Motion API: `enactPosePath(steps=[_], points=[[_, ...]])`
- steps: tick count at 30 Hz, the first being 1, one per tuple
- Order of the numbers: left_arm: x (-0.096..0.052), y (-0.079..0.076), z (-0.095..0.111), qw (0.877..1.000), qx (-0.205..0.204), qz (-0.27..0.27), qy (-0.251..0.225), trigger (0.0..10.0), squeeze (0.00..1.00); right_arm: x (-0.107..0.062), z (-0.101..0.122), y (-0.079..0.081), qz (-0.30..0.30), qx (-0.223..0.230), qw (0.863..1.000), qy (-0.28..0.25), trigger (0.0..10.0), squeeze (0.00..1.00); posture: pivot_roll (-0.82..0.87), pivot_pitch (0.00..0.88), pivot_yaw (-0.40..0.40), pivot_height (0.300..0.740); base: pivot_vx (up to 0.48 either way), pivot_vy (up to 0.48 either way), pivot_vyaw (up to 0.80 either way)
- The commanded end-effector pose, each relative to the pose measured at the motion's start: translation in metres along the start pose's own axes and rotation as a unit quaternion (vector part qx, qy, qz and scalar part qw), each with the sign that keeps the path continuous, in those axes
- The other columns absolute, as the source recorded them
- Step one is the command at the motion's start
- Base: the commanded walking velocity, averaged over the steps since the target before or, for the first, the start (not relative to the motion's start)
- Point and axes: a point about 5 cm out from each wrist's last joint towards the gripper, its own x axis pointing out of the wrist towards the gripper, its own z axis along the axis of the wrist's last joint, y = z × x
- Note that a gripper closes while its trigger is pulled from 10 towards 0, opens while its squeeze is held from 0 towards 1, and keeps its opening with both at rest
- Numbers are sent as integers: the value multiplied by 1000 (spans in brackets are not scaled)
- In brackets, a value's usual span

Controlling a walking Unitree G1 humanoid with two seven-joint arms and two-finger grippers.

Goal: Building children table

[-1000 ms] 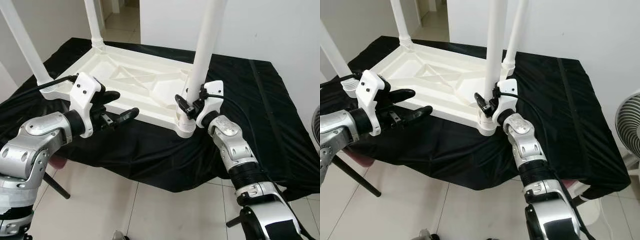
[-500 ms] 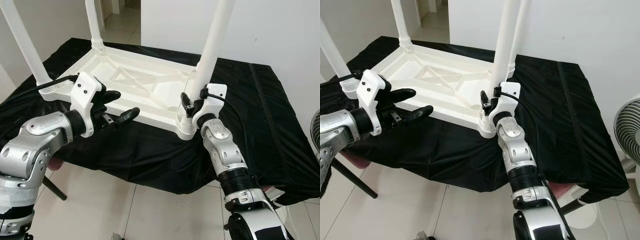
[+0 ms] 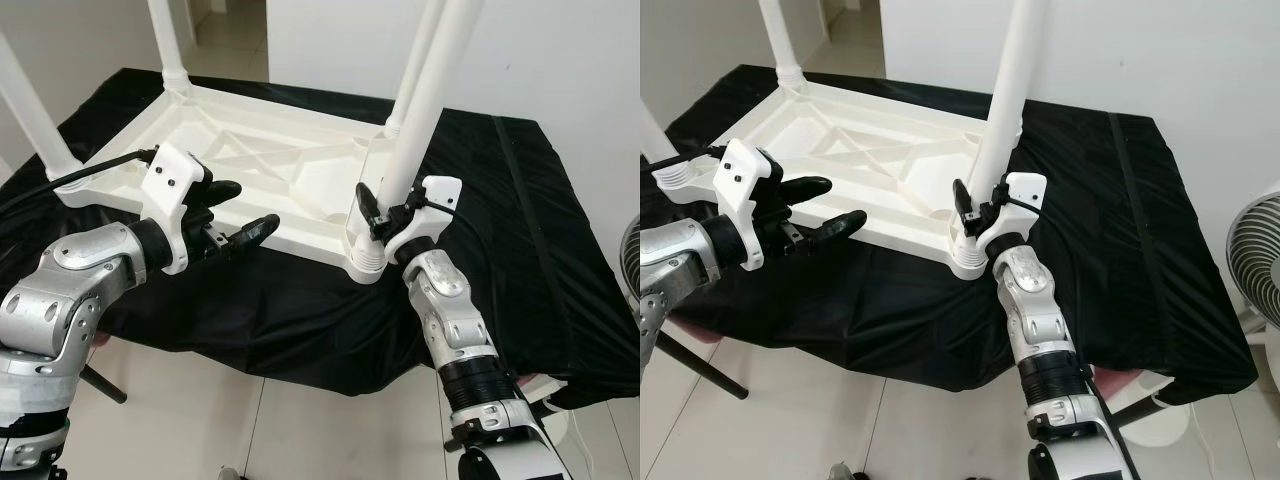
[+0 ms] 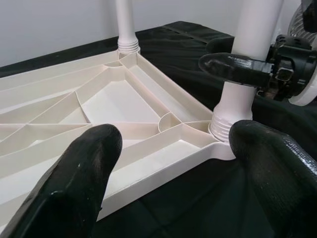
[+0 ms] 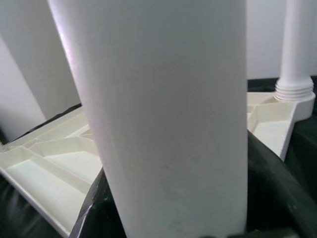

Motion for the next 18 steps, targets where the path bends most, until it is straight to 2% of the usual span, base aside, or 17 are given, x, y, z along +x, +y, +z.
enactPosePath(steps=[1,4,11,13,15,18], points=[[1,0,2,1000,4,5,3,10000,0,-27,-48,-14,-17,6,993,115,10000,0,17,150,24,740,0,0,0],[1,0,2,1000,5,6,3,10000,0,-27,-42,-20,-2,-9,994,106,10000,0,14,150,28,740,0,0,0],[2,0,3,1000,5,5,1,10000,0,-25,-35,-20,33,-17,995,92,10000,0,13,149,28,740,0,0,0],[2,0,3,1000,6,5,1,10000,0,-27,-37,-19,54,1,993,104,10000,0,12,147,29,740,0,0,0],[2,0,3,1000,6,5,1,10000,0,-27,-37,-19,54,1,993,104,10000,0,12,147,29,740,0,0,0],[2,0,3,1000,5,5,1,10000,0,-30,-45,-18,65,28,989,127,10000,0,14,147,28,740,0,0,0]])
